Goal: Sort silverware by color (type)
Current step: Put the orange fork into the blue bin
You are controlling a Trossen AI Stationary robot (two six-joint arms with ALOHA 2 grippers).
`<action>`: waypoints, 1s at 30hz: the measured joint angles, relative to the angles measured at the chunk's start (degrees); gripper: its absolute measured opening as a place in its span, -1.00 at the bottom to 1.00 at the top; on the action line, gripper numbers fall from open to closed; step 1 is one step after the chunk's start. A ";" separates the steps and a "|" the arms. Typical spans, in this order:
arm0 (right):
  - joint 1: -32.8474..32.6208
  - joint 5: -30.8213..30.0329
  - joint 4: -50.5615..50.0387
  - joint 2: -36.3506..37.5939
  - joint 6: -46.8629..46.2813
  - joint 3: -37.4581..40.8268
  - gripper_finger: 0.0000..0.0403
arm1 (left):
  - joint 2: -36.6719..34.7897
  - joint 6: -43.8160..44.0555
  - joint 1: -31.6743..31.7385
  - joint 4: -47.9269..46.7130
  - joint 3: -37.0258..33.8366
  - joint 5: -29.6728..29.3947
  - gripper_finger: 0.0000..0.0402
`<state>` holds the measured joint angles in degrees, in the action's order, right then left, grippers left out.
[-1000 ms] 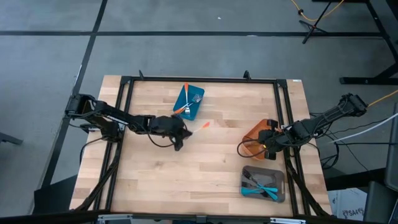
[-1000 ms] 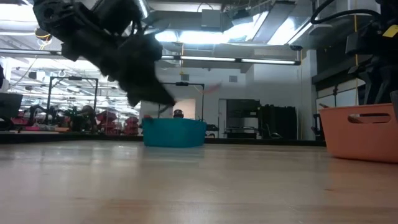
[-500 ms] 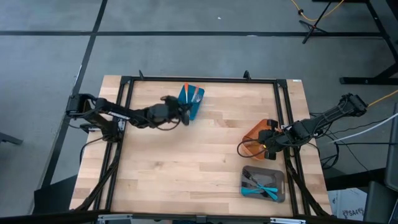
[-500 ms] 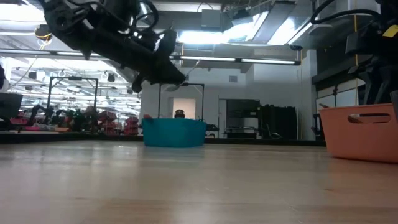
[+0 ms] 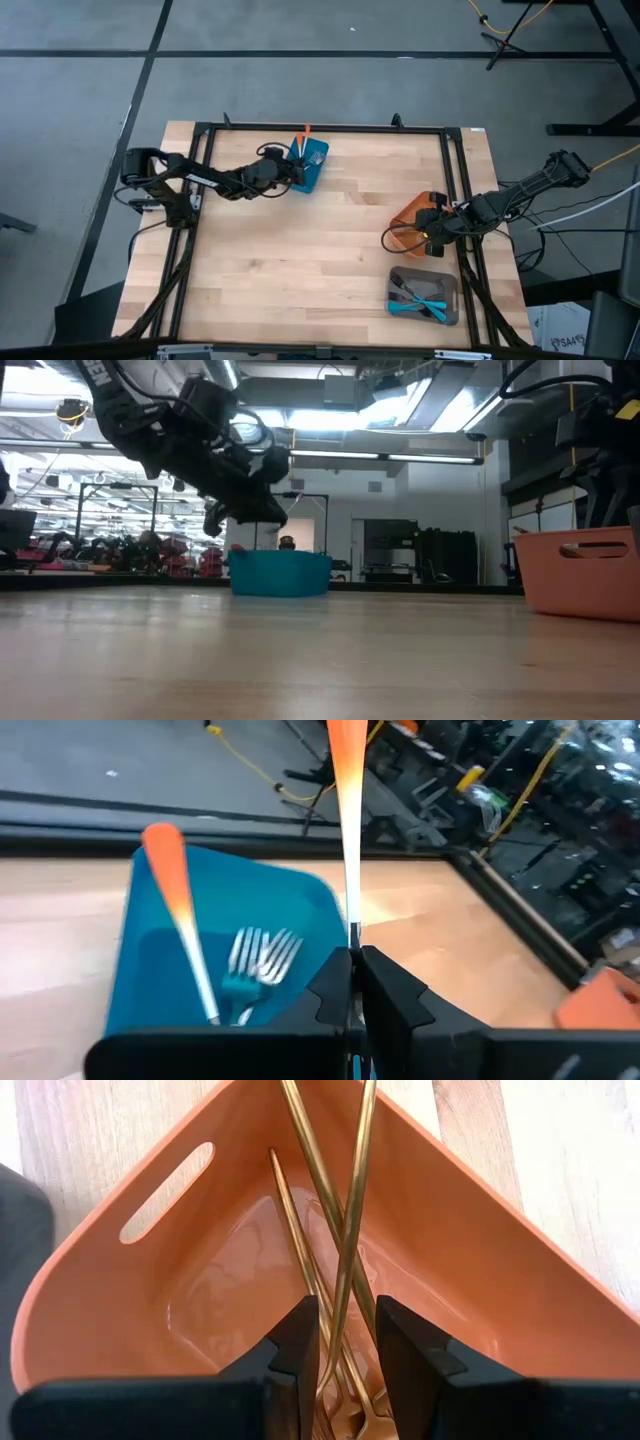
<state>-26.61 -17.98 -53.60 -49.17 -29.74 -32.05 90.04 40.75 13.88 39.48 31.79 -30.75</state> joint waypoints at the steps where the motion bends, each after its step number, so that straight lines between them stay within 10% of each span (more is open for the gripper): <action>1: -0.02 0.01 -0.01 0.01 0.00 0.00 -0.55 | 0.52 0.58 0.31 -0.11 0.00 -0.02 -0.94; 30: -0.01 0.00 0.07 0.01 0.00 0.00 -0.55 | 4.20 3.31 2.74 -1.40 0.00 -0.08 -0.94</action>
<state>-26.63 -17.98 -53.54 -49.16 -29.74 -32.05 94.24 44.06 16.62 38.09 31.79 -30.83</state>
